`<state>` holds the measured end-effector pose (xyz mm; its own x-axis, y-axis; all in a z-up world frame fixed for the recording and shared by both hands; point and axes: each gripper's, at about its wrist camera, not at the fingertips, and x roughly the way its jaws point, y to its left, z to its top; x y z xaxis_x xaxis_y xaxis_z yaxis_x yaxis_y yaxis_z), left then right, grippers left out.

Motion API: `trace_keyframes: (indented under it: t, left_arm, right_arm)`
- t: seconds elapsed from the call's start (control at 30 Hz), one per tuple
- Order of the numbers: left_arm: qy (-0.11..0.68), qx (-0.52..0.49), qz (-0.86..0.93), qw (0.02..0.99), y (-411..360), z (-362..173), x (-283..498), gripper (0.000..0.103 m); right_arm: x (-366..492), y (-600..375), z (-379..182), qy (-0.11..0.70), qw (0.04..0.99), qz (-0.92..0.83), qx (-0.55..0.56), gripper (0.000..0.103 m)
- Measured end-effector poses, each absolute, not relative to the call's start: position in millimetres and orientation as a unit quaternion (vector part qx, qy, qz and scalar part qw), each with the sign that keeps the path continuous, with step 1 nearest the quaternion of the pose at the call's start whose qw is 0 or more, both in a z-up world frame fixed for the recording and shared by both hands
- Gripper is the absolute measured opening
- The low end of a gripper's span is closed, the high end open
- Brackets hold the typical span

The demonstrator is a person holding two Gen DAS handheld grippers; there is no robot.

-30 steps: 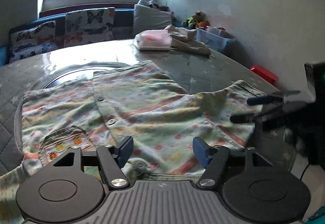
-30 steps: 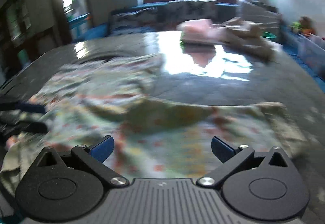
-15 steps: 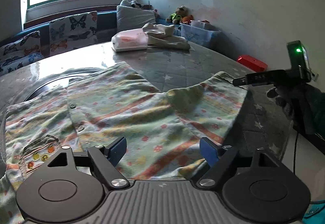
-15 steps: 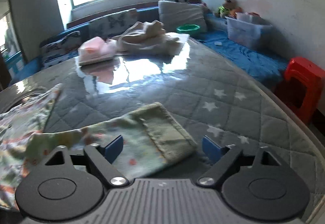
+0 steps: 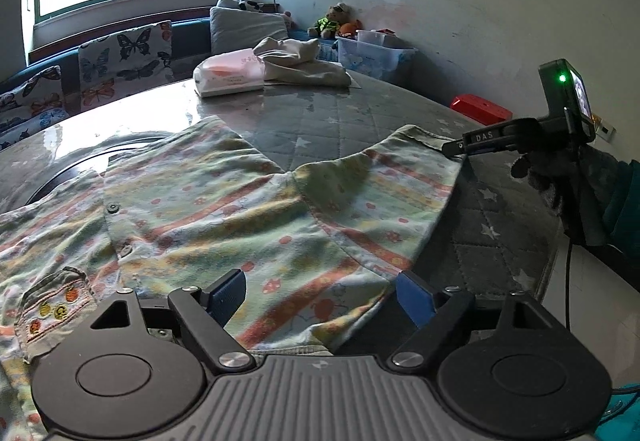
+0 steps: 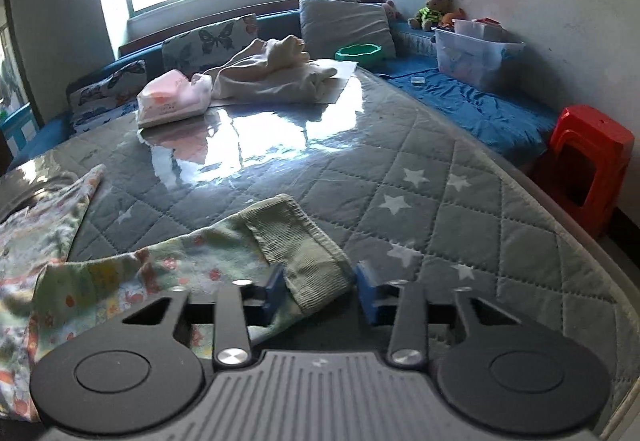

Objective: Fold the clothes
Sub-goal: 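Grasp the shirt's side edge by the sleeve with the right gripper, then fold the held side over the shirt body with the right gripper, then open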

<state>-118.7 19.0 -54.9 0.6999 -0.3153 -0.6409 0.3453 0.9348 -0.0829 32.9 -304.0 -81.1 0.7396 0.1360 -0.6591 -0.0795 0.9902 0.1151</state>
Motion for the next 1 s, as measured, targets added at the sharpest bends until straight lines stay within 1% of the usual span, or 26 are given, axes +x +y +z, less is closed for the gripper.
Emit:
trace_keyframes:
  t: [0.13,0.2,0.27,0.33,0.4,0.5,0.7,0.87,1.0]
  left_arm:
    - [0.345,0.021,-0.182,0.921,16,-56,-120,0.085]
    - [0.345,0.020,-0.183,0.920,15,-56,-120,0.085]
    - [0.345,0.021,-0.182,0.920,15,-56,-121,0.085]
    - [0.345,0.021,-0.185,0.920,14,-56,-122,0.085]
    - [0.346,0.022,-0.187,0.919,12,-57,-123,0.086]
    - [0.346,0.026,-0.192,0.918,7,-57,-123,0.086]
    - [0.343,0.025,-0.193,0.919,9,-58,-125,0.087]
    - [0.336,0.009,-0.171,0.926,28,-53,-129,0.087]
    - [0.326,-0.005,-0.144,0.934,50,-47,-137,0.088]
  right_arm:
    - [34,-304,-81,0.354,0.933,0.054,0.038,0.037]
    - [35,-303,-81,0.352,0.934,0.051,0.035,0.041]
    - [34,-301,-82,0.350,0.935,0.057,0.027,0.041]
    - [33,-298,-82,0.348,0.935,0.063,0.016,0.033]
    - [32,-298,-80,0.349,0.934,0.076,0.024,0.016]
    - [29,-299,-76,0.341,0.935,0.088,0.040,0.010]
    - [12,-292,-39,0.309,0.934,0.156,0.092,0.009]
    - [-1,-259,-2,0.294,0.917,0.249,0.100,0.009]
    - [-5,-221,17,0.291,0.896,0.319,0.098,0.008]
